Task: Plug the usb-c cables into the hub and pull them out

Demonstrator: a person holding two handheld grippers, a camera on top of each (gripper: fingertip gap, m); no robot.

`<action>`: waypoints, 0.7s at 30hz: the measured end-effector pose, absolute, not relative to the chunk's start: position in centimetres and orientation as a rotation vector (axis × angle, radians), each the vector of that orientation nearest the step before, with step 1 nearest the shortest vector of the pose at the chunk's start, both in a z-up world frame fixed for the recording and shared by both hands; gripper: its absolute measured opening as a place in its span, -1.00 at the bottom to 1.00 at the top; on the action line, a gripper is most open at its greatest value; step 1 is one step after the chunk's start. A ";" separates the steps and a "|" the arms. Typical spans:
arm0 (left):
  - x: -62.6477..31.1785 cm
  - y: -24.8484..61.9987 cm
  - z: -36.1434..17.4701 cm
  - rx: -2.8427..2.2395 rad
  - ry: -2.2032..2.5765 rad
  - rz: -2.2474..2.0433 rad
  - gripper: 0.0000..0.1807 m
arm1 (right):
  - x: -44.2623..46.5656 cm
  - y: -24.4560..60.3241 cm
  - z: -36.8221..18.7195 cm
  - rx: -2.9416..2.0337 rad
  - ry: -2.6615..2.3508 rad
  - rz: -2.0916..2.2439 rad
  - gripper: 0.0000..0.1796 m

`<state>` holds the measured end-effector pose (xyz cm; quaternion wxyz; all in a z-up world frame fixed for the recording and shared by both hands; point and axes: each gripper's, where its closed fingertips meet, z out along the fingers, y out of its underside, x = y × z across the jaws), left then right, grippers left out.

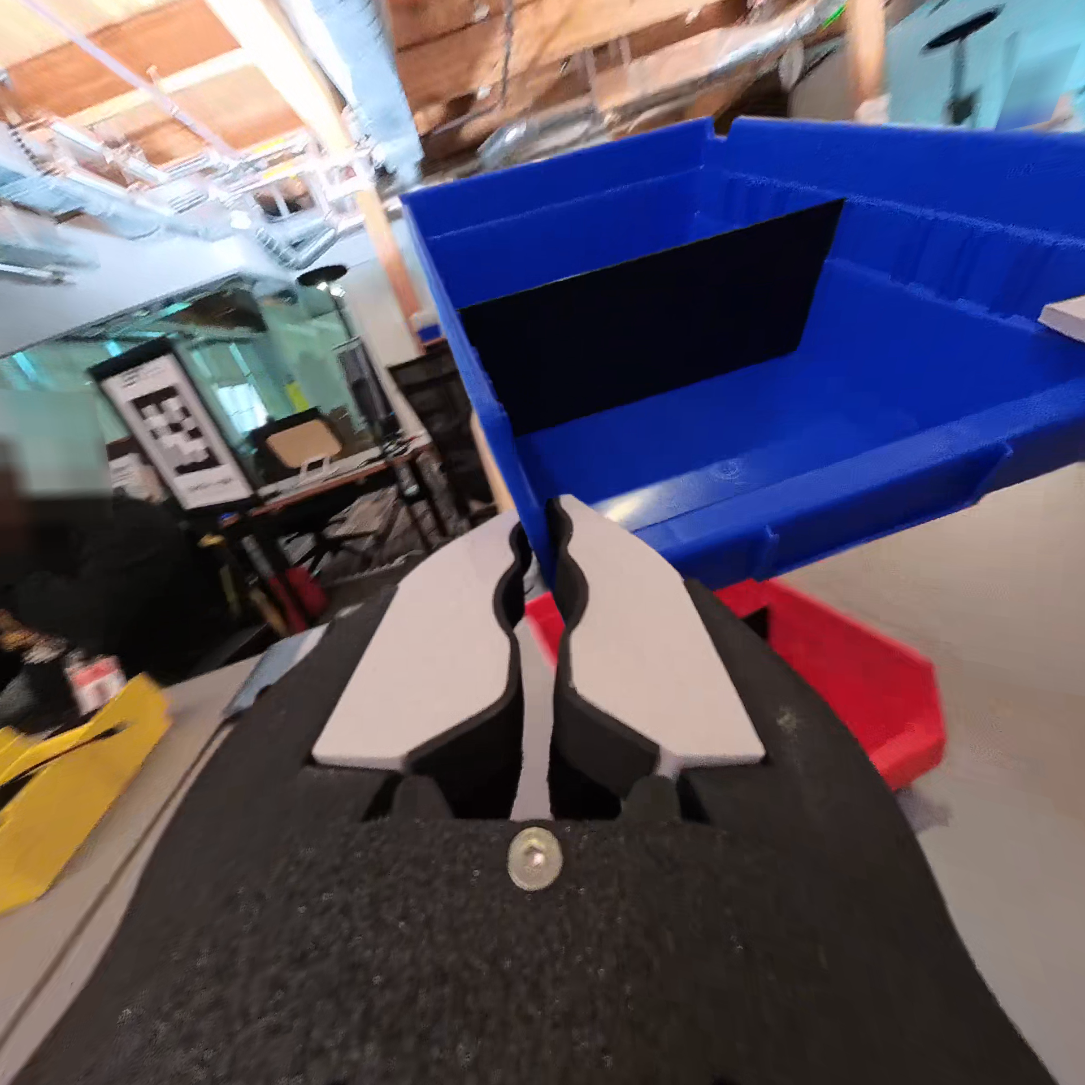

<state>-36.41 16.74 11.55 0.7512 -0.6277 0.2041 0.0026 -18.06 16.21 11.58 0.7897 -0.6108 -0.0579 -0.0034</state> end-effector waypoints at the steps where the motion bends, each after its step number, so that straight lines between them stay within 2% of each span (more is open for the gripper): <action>1: -33.8 17.4 11.5 -1.342 0.455 -0.035 -0.95 | -15.6 16.1 12.0 -1.323 -0.098 -0.027 -0.96; 6: -18.9 19.4 6.3 -1.375 0.506 -0.217 -0.93 | -1.2 16.0 10.3 -1.355 -0.039 -0.308 -0.98; 11: -7.8 20.6 -2.3 -1.559 0.571 -0.239 -0.94 | 10.8 17.4 0.9 -1.584 0.005 -0.296 -0.99; 16: -4.1 21.5 -9.3 -1.708 0.598 -0.230 -0.94 | 15.0 18.5 -7.5 -1.732 0.006 -0.235 -0.98; 21: -3.5 22.2 -11.8 -1.776 0.626 -0.201 -0.93 | 15.9 19.3 -10.7 -1.858 -0.030 -0.270 -0.98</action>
